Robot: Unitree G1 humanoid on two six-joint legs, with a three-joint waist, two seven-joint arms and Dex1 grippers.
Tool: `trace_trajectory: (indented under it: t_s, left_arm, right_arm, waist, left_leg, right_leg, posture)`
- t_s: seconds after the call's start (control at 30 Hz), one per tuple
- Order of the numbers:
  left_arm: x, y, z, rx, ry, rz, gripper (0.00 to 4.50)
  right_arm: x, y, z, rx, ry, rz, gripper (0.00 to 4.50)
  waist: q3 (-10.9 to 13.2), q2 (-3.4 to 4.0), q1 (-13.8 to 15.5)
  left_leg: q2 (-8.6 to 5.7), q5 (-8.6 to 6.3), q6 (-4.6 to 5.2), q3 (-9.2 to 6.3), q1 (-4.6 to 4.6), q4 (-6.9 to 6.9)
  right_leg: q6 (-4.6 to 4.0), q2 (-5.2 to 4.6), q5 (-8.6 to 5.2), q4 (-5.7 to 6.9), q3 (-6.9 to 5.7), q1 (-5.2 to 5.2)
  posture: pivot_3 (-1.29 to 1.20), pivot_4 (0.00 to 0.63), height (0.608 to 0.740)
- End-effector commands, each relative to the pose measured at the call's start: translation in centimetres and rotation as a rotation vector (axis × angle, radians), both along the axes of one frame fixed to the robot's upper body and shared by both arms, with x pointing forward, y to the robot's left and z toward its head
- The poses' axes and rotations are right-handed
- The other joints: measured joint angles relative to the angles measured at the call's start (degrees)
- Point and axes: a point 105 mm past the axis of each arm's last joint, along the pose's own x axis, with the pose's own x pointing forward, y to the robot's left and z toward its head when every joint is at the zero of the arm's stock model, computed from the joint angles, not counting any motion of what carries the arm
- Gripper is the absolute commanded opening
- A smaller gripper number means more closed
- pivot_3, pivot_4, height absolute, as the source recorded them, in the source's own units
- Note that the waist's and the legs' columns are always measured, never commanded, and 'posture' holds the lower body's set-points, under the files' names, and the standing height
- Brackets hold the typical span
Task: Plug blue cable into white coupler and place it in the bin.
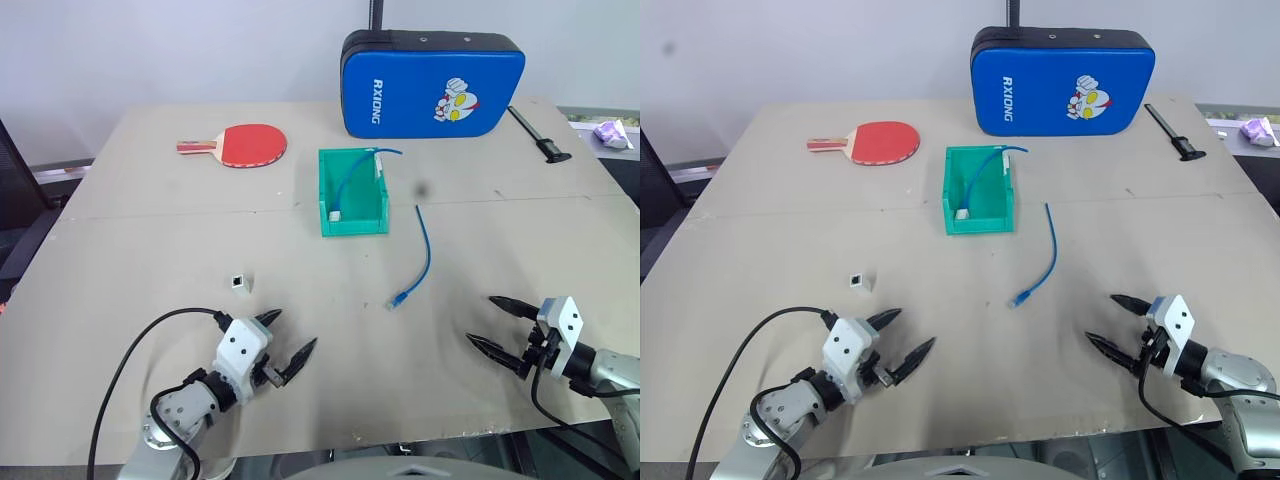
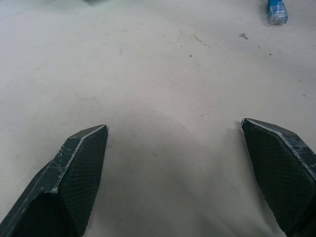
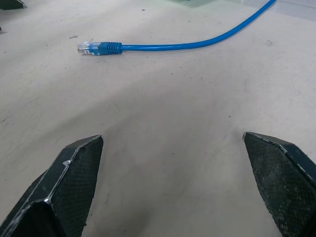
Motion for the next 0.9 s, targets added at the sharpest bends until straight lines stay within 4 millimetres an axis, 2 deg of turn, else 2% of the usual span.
trace_trajectory:
  t_s: [0.03,0.6,0.8,0.9]
  left_arm:
    - [-0.9,-0.3,-0.6,-0.018,0.041,-0.011,4.43]
    - [-2.0,-0.1,-1.4,-0.046,0.065,0.004,4.43]
    - [-2.0,0.2,-1.8,-0.042,0.06,0.004,4.43]
    - [-1.7,0.2,-1.2,-0.038,0.02,-0.019,4.43]
  right_arm:
    - [0.2,-0.3,0.8,-0.013,-0.043,0.007,4.5]
    - [0.4,0.0,1.3,-0.012,-0.046,0.031,4.5]
    - [0.8,0.8,1.9,-0.028,-0.07,0.08,4.5]
    - [1.0,2.0,2.1,-0.123,-0.055,0.187,4.5]
  waist:
    - [0.0,0.0,0.0]
    - [0.0,0.01,0.0]
    - [0.0,0.03,0.0]
    - [0.0,0.07,-0.1]
  left_leg:
    - [0.0,0.0,0.0,0.0,0.0,0.0]
    - [0.0,-0.01,0.0,0.03,0.02,0.0]
    - [0.0,0.0,0.0,0.03,0.04,0.0]
    - [0.0,0.0,0.01,0.05,0.06,0.0]
  right_leg:
    - [0.0,0.0,0.0,0.0,0.0,0.0]
    - [0.0,0.0,0.0,0.0,0.03,0.0]
    - [0.11,0.01,-0.07,0.0,0.03,0.0]
    - [0.04,0.01,-0.02,0.0,0.04,0.0]
  posture:
    - [0.0,0.15,0.728]
    - [0.0,0.15,0.728]
    - [0.0,0.15,0.728]
    - [0.0,0.15,0.728]
